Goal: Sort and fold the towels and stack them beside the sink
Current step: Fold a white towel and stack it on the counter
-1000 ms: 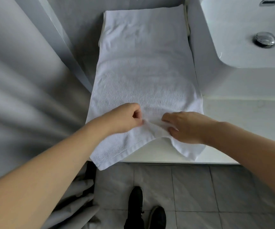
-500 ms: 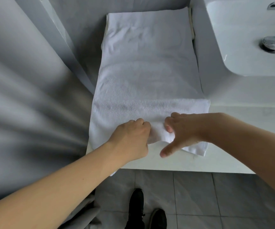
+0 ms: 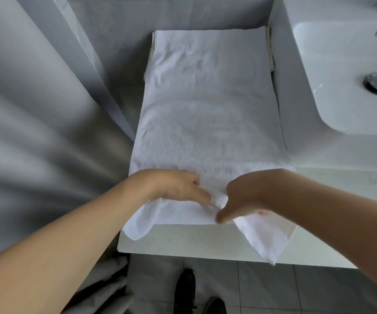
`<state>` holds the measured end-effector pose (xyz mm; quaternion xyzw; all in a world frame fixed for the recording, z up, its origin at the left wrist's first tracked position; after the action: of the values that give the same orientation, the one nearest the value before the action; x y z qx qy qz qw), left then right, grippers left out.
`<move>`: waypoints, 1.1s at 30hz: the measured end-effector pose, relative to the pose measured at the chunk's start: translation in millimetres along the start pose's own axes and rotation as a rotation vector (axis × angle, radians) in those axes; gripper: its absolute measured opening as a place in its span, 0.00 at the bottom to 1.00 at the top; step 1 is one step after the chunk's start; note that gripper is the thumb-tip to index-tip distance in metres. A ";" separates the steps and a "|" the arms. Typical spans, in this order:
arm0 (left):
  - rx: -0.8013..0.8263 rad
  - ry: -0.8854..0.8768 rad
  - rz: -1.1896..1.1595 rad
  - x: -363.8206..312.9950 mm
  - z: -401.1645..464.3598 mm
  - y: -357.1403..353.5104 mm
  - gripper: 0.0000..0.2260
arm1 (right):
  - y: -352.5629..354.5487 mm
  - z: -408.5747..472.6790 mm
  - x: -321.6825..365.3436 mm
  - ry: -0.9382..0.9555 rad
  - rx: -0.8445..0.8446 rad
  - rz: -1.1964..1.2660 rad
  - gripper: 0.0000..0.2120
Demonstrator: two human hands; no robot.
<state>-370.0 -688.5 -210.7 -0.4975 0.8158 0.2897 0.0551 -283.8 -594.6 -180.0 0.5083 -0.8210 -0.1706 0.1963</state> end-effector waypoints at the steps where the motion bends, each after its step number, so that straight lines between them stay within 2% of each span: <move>1: 0.005 -0.002 0.015 3.2 2.4 2.3 0.14 | 2.8 5.0 3.4 -0.010 -0.006 -0.044 0.16; 4: -0.083 -0.034 0.042 9.8 7.1 24.3 0.10 | 8.3 16.0 0.0 -0.075 0.113 -0.064 0.11; 6: -0.162 -0.045 0.130 13.3 3.8 45.5 0.07 | 16.1 22.2 -12.6 -0.121 0.195 -0.048 0.13; 9: -0.229 -0.040 0.218 22.7 -1.7 77.1 0.04 | 48.2 27.9 -31.2 -0.168 0.159 -0.123 0.19; 12: -0.321 0.013 0.192 33.7 -2.5 115.0 0.09 | 102.2 30.4 -48.9 -0.203 0.025 -0.193 0.18; 13: -0.407 0.035 0.180 34.2 -2.0 131.9 0.12 | 121.8 32.8 -55.4 -0.215 -0.046 -0.149 0.14; 15: -0.691 0.083 0.190 33.5 -5.4 171.4 0.13 | 166.2 34.3 -61.7 -0.227 -0.247 -0.137 0.03; 17: -0.948 0.136 0.291 27.0 -10.6 202.0 0.09 | 202.6 37.7 -67.0 -0.260 -0.398 -0.217 0.11; 20: -1.126 0.136 0.317 21.6 -4.0 228.6 0.07 | 237.7 46.9 -76.0 -0.330 -0.524 -0.373 0.09; 23: -1.241 0.152 0.146 33.1 8.4 252.4 0.07 | 255.2 58.6 -94.7 -0.362 -0.518 -0.517 0.07; 25: -1.286 0.178 -0.179 55.7 21.3 261.0 0.09 | 266.6 62.8 -104.8 -0.353 -0.575 -0.566 0.08; 27: -1.342 0.188 -0.558 77.4 34.6 262.1 0.12 | 278.4 64.3 -108.5 -0.314 -0.693 -0.607 0.05; 28: -1.379 0.185 -0.695 83.9 39.6 262.5 0.14 | 283.2 65.4 -109.9 -0.305 -0.735 -0.619 0.02; 29: -1.422 0.185 -0.778 87.6 42.3 264.0 0.15 | 289.2 69.0 -112.0 -0.308 -0.778 -0.649 0.04; 33: -1.530 0.185 -0.717 75.6 43.7 290.2 0.13 | 312.9 88.0 -122.2 -0.364 -0.806 -0.566 0.10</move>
<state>-661.2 -626.5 -154.2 -0.6477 0.1895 0.6848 -0.2750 -518.0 -344.3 -124.1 0.5566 -0.5414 -0.6049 0.1767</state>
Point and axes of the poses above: each hand's wrist, its own z-axis towards the middle knuckle, its own y-axis out of the back of the hand, x = y × z, the point moved 8 cm from there along z, towards the middle knuckle, and after that the axes turned 9 degrees about z, right-handed, at the moved point
